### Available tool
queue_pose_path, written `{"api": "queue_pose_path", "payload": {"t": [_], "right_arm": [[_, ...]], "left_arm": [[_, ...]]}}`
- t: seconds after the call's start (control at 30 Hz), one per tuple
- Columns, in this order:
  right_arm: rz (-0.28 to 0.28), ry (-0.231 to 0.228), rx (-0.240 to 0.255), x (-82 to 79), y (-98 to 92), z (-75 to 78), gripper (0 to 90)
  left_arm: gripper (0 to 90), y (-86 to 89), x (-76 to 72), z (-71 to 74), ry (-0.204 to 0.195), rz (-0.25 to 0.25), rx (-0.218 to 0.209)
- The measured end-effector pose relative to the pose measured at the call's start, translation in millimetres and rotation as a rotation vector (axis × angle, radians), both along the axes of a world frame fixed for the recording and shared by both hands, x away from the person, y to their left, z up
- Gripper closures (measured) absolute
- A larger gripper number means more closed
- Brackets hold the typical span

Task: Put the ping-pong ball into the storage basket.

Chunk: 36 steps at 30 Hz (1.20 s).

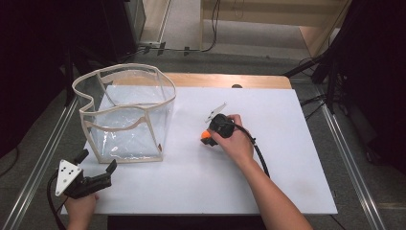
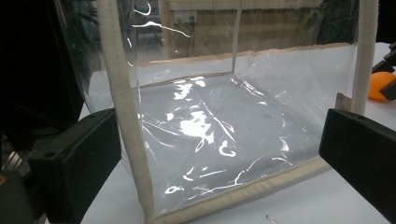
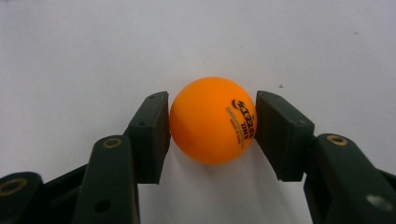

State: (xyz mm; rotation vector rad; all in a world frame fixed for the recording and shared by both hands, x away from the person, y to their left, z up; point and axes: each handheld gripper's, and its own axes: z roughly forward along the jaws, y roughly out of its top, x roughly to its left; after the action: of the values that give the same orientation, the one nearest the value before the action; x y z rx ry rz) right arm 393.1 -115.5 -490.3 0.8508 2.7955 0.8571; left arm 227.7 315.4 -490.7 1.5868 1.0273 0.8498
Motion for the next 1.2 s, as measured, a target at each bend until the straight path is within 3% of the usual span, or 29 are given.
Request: {"api": "queue_pose_path", "payload": {"t": [0.43,1.2], "right_arm": [[0.007,-0.009,-0.004,1.9,4.9,-0.7,48.2],[0.066,-0.023,0.046,3.1,12.6,23.8,48.0]], "left_arm": [[0.0,0.3,0.1,0.0,0.0,-0.001,0.0],[0.0,-0.1,0.2,0.0,0.0,-0.001,0.0]]}}
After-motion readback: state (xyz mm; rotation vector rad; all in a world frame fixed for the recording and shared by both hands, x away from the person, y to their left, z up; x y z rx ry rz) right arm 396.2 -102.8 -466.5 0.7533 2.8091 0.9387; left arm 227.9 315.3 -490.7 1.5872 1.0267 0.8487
